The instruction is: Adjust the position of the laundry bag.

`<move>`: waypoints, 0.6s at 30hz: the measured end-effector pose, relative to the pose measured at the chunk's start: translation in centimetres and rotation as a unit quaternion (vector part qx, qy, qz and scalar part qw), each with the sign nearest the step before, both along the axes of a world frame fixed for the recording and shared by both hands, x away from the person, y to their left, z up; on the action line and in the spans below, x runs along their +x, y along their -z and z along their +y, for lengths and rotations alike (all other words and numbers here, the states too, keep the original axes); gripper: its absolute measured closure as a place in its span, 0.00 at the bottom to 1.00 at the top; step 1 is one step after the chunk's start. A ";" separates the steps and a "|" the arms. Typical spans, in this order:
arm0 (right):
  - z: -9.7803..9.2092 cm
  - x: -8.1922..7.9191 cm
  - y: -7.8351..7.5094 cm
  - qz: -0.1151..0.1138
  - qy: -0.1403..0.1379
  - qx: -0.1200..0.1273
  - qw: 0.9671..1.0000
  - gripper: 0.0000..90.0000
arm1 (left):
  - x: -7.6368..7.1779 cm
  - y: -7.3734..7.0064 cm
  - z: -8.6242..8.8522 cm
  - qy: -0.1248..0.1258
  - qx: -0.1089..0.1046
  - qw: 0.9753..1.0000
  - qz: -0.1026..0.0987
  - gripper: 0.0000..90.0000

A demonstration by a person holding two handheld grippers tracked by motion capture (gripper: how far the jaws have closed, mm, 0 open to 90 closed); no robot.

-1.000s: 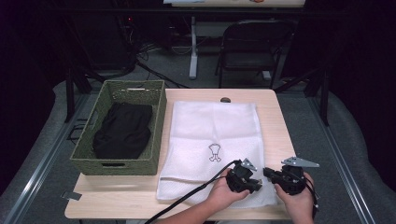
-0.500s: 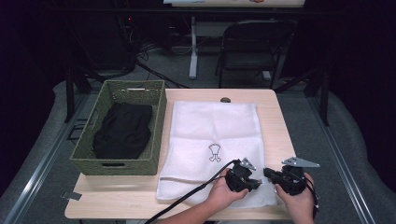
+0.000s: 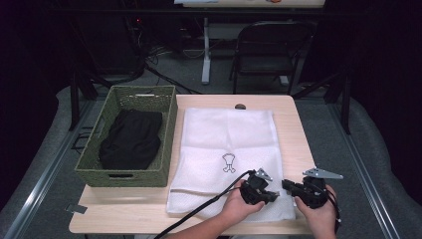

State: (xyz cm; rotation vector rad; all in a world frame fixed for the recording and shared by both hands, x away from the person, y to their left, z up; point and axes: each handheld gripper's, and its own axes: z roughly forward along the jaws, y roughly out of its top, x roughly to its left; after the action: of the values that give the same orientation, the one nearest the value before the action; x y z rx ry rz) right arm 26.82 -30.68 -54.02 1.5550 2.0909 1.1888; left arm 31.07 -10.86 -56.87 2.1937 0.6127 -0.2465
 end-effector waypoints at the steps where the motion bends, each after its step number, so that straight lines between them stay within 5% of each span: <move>1: 0.0 0.0 0.0 0.003 0.000 0.003 1.000 0.96 | 0.0 0.0 0.0 0.000 0.000 1.000 0.000 0.97; 18: -1.3 -0.3 0.9 0.024 0.006 0.054 0.998 0.74 | 0.0 -0.1 0.1 0.003 -0.006 1.000 0.003 0.97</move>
State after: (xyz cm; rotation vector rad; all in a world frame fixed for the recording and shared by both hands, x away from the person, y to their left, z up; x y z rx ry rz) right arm 26.50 -31.99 -54.96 1.6568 2.0747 1.2919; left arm 31.10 -10.71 -56.73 2.1846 0.6053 -0.2590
